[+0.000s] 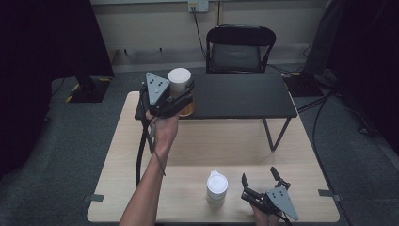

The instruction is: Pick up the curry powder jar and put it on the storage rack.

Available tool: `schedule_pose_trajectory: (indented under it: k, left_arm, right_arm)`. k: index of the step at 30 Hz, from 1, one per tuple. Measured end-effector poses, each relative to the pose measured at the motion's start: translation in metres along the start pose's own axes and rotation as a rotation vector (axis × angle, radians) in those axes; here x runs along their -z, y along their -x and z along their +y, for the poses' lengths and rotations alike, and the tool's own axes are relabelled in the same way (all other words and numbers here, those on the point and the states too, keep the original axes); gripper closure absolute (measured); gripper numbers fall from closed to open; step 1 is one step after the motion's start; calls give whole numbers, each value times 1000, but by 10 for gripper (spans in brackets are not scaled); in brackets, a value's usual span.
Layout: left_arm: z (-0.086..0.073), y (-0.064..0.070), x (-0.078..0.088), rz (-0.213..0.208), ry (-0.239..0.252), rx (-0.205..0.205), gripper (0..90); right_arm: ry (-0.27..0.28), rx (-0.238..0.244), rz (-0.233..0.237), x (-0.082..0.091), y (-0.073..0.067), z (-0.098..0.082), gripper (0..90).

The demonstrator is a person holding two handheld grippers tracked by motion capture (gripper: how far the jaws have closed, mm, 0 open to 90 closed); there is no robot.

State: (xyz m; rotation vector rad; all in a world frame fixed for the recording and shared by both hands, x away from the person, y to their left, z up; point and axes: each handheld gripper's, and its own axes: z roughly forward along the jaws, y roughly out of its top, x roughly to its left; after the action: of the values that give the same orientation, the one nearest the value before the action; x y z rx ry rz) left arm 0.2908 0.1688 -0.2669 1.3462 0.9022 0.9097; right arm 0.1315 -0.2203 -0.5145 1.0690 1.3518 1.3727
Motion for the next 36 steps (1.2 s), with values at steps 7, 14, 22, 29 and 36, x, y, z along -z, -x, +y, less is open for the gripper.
schedule_pose_trajectory:
  k: [7, 14, 22, 29, 36]
  left_arm:
    - [-4, -1, -10, 4, -17, 22, 341]
    - [-6, -2, -10, -2, -9, 16, 340]
    - [-11, -3, -11, -2, 6, 14, 339]
    - [-12, -7, -12, -18, 12, 9, 337]
    - [-15, -14, -13, -34, 21, 35, 212]
  right_arm:
    - [0, 1, 1, 0, 0, 0, 0]
    - [0, 1, 0, 0, 0, 0, 0]
    - [0, 1, -2, 0, 0, 0, 0]
    - [0, 1, -3, 0, -1, 0, 0]
    - [0, 1, -5, 0, -1, 0, 0]
